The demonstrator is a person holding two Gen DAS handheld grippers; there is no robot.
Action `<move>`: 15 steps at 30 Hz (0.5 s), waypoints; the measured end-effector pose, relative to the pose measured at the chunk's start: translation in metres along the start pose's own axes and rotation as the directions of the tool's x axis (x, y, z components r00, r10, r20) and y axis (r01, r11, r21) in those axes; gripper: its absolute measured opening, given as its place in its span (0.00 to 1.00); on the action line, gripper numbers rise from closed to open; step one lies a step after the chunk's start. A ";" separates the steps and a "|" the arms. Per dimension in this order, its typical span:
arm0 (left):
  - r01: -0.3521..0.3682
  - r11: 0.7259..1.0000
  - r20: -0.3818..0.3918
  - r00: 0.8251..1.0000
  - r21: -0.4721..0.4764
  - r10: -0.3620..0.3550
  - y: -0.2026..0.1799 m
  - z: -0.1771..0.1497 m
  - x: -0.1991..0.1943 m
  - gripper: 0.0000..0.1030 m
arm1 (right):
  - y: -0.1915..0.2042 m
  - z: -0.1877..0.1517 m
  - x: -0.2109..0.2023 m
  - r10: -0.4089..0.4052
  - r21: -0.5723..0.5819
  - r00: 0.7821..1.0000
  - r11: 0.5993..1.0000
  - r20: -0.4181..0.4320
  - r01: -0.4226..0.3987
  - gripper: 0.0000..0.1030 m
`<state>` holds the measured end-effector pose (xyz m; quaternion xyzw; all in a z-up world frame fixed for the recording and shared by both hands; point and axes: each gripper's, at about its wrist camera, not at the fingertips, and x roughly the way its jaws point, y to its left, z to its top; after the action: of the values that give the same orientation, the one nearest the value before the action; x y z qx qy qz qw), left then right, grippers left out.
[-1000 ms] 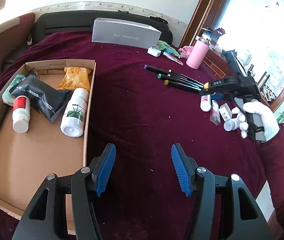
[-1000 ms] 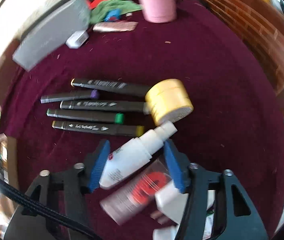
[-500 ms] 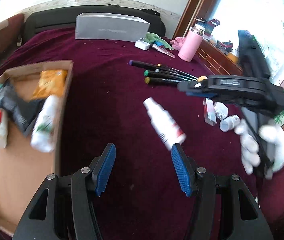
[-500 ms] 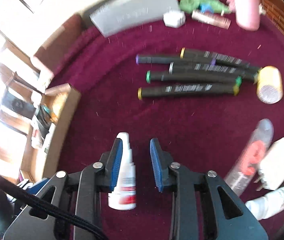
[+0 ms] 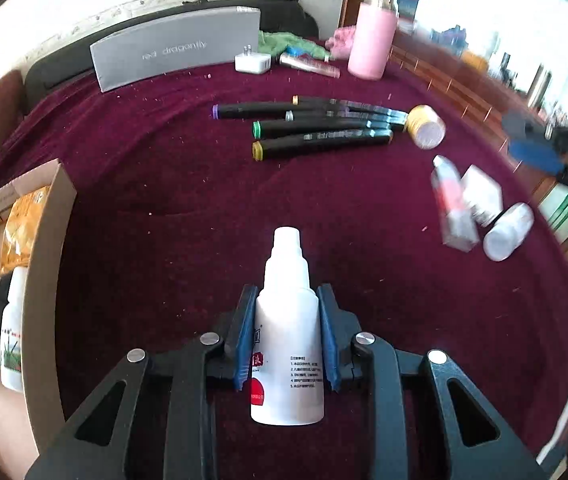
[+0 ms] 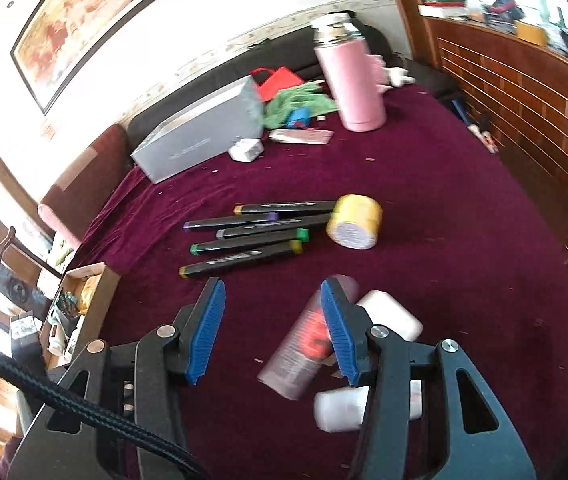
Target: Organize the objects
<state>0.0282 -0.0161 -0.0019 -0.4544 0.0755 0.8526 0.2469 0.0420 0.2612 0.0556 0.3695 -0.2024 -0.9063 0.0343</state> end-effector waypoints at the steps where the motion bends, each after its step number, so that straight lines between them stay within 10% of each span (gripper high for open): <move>1: 0.005 1.000 0.011 1.000 -0.014 -0.005 0.003 -0.002 -0.006 0.24 | -0.010 -0.001 -0.004 -0.010 0.018 1.000 1.000 0.000 0.010 0.51; 15: 0.141 0.983 0.132 0.983 -0.118 -0.125 0.031 -0.026 -0.066 0.24 | -0.030 0.008 0.012 -0.056 0.068 0.988 0.995 -0.145 0.067 0.52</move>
<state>0.0634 -0.0758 0.0339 -0.4191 -0.0249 0.8639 0.2782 0.0304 0.2891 0.0411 0.4403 -0.2209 -0.8702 0.0071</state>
